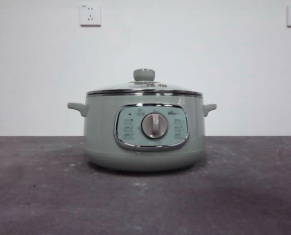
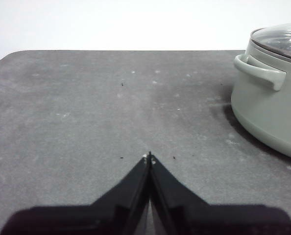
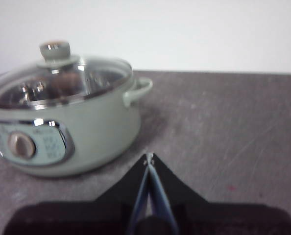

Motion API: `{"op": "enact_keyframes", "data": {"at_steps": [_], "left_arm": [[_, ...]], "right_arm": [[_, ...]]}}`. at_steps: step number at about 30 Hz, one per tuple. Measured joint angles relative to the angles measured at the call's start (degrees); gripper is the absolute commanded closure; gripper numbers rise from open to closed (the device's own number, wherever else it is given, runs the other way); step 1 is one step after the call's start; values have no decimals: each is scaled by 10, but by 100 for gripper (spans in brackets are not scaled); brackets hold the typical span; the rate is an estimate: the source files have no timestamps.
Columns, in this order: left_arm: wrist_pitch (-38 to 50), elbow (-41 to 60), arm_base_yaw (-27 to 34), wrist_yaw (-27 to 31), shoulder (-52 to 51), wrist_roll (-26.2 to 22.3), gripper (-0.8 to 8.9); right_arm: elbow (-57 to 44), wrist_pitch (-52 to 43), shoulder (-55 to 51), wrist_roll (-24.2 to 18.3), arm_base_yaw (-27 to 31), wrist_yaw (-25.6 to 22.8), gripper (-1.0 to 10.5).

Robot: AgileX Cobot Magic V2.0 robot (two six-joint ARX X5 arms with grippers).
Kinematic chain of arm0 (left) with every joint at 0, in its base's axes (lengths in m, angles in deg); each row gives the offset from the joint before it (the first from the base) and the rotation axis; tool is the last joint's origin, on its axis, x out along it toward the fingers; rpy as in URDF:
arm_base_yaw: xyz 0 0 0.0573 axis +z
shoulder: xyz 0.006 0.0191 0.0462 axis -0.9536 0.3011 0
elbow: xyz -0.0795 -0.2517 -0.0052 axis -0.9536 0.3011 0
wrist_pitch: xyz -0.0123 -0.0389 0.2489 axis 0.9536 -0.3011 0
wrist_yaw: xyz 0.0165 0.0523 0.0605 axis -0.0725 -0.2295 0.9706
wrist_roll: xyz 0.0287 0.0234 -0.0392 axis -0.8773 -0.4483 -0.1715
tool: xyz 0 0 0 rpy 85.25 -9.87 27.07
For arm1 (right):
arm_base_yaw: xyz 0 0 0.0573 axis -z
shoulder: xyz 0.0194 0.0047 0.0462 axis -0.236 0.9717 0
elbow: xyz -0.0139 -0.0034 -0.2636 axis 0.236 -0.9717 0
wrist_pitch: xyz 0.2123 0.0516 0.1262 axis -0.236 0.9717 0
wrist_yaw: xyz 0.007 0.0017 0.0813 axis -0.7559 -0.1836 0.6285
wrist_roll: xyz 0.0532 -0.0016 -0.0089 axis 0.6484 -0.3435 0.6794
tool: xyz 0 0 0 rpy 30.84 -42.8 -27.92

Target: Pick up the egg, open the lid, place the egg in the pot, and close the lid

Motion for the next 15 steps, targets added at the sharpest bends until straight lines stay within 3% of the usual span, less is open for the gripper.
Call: {"op": "enact_keyframes", "data": {"at_steps": [15], "left_arm": [[0, 0, 0, 0, 0, 0, 816]], "right_arm": [[-48, -9, -9, 76, 0, 0, 946]]}}
